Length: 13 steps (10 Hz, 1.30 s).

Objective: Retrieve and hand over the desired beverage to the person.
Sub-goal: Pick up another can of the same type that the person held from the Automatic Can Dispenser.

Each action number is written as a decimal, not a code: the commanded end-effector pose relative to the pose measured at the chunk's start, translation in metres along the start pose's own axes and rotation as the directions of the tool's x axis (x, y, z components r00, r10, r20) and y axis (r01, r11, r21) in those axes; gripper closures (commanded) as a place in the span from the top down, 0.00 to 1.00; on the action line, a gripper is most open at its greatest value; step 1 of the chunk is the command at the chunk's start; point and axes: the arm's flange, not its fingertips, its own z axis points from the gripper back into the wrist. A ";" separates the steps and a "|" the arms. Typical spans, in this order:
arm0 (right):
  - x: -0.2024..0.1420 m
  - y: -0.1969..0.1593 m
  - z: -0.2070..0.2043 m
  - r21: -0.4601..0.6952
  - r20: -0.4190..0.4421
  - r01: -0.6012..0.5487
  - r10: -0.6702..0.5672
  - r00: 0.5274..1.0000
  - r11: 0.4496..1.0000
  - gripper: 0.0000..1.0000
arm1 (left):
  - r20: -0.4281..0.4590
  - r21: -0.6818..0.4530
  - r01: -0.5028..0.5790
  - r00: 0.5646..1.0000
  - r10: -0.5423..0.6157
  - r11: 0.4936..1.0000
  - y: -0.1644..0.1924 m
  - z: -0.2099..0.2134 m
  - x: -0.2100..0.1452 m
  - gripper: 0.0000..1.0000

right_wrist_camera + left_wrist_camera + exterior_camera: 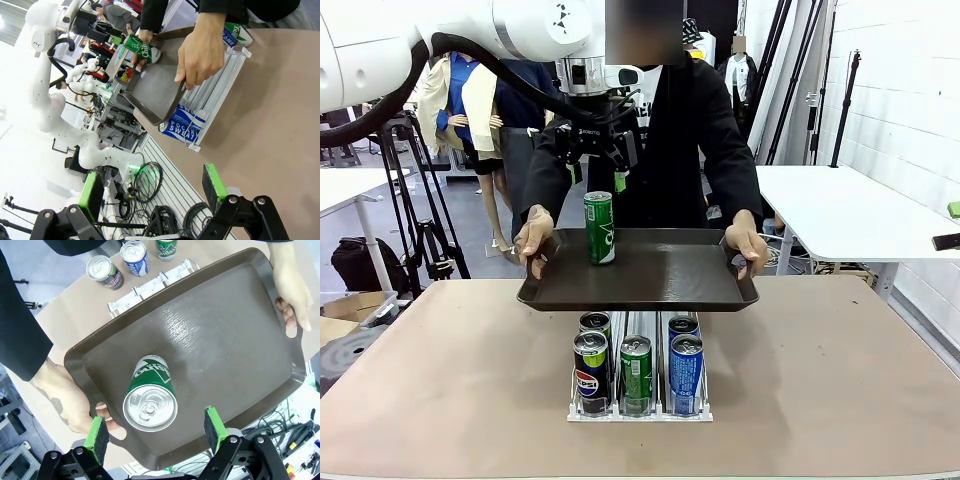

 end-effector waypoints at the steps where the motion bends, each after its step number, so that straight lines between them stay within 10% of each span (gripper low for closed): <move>1: -0.002 0.000 -0.002 -0.012 0.010 -0.003 0.003 1.000 1.000 1.00 | 0.002 0.000 -0.001 1.000 0.001 1.000 0.000 0.001 0.000 1.00; 7: -0.002 0.000 -0.002 -0.012 0.010 -0.003 0.003 1.000 1.000 1.00 | 0.043 -0.043 -0.078 0.996 0.080 0.996 0.057 0.048 0.011 1.00; 13: -0.002 0.000 -0.002 -0.012 0.010 -0.003 0.003 1.000 1.000 1.00 | 0.075 -0.384 -0.298 0.933 0.351 0.874 0.202 0.054 -0.122 1.00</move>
